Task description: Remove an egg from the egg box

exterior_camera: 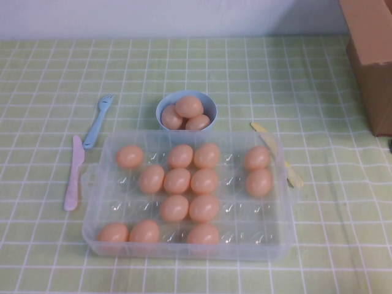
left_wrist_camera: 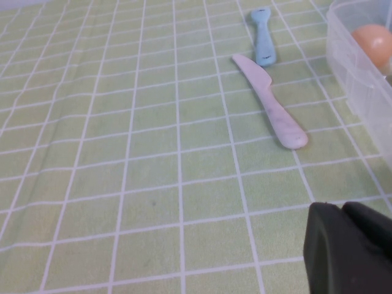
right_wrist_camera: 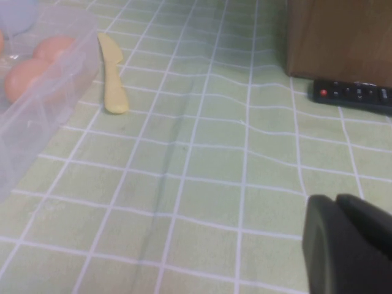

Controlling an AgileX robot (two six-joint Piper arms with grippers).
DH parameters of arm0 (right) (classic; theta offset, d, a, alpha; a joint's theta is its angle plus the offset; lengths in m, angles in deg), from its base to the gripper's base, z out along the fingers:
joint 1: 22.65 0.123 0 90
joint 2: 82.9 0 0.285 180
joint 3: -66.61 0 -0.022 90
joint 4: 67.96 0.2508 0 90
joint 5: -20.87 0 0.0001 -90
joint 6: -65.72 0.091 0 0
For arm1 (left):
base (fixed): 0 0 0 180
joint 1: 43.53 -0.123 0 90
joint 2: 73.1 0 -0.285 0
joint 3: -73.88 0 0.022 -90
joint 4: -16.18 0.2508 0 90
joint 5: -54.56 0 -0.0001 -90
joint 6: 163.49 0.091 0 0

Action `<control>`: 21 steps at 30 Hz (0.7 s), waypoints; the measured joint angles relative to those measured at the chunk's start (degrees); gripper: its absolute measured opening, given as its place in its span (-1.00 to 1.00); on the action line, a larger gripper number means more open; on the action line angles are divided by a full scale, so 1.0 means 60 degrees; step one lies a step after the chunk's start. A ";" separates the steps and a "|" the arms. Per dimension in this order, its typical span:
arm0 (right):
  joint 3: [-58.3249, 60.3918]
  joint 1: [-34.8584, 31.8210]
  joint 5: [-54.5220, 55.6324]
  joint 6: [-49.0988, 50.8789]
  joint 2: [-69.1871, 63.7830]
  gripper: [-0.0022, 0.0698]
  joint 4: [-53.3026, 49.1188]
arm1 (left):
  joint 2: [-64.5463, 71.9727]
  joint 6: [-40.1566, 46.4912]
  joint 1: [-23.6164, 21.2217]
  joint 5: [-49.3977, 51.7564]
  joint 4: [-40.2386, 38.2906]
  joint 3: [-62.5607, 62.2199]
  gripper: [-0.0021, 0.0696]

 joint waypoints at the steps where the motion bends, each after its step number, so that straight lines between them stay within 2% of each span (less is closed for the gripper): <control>1: 0.0000 0.0000 0.0000 0.0000 0.0000 -0.99 0.0037 | 0.0000 0.0000 0.0000 0.0000 0.0000 0.0000 -0.96; 21: 0.0000 -0.0008 0.0000 0.0000 0.0000 -0.99 0.0183 | 0.0000 0.0000 0.0000 0.0000 0.0000 0.0000 -0.96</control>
